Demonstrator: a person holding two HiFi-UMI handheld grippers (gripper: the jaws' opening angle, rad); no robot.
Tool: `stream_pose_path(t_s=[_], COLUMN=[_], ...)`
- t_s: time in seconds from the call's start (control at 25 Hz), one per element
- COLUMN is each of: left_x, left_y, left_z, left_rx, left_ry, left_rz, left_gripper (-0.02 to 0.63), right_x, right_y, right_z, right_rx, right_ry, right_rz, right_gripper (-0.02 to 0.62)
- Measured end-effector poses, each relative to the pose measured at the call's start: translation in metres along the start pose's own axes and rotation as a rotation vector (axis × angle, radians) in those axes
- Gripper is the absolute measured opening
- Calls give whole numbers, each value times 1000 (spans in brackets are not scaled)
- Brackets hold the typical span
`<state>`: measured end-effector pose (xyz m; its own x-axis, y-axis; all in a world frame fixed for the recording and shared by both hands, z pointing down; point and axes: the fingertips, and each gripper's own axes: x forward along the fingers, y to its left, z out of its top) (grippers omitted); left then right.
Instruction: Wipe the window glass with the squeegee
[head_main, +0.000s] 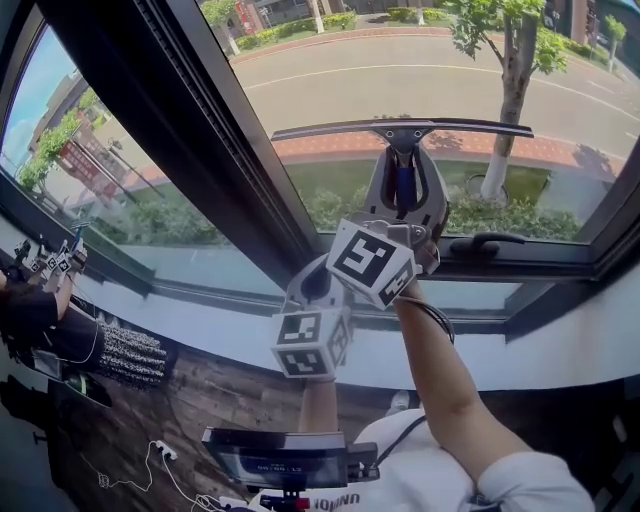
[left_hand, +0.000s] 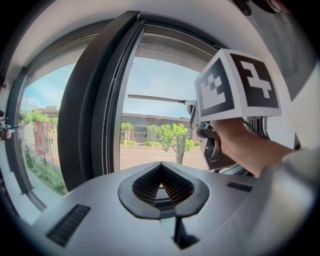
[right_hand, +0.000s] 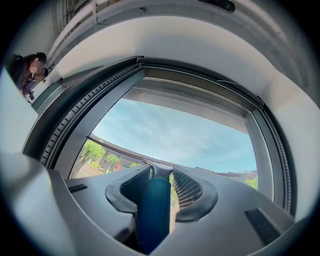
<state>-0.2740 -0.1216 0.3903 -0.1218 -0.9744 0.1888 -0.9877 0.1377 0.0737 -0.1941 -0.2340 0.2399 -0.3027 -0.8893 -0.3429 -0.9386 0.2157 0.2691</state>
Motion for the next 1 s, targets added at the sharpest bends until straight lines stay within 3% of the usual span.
stream_pose_path(t_s=[1.0], left_x=[-9], left_y=[2], left_z=[-42], left_rx=[-21], left_ry=[89], left_rz=[3], left_gripper=[0], right_x=[-26], right_y=[20], right_z=[-74], right_rx=[81], right_ry=[172], right_rz=[63], right_gripper=[149])
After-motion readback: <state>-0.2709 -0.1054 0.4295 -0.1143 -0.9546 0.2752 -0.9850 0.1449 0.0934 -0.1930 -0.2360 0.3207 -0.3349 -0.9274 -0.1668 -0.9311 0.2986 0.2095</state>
